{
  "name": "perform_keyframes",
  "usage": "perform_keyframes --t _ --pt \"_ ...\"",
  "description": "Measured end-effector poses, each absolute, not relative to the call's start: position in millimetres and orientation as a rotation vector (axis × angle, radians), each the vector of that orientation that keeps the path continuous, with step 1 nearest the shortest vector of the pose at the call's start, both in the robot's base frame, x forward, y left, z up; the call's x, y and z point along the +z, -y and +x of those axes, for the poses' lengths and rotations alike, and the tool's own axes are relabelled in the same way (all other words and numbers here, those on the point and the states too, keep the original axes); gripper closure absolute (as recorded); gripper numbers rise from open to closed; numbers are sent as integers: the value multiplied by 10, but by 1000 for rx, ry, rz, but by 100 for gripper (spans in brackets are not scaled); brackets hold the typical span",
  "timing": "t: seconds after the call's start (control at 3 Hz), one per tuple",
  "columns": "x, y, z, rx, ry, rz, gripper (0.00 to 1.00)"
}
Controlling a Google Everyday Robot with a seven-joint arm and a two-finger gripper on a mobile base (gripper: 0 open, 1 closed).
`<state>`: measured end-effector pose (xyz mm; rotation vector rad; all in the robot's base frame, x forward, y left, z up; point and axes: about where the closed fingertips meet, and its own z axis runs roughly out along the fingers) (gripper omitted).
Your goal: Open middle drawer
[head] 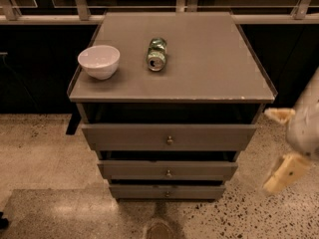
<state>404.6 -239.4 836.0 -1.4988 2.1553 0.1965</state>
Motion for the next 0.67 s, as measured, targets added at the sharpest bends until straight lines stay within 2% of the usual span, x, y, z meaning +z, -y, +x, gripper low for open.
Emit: perform_keyframes --t 0.33,0.67 --pt "7485 2274 4196 388 -2117 -1348 0" --pt "7310 2323 4398 373 -2109 -1280 0"
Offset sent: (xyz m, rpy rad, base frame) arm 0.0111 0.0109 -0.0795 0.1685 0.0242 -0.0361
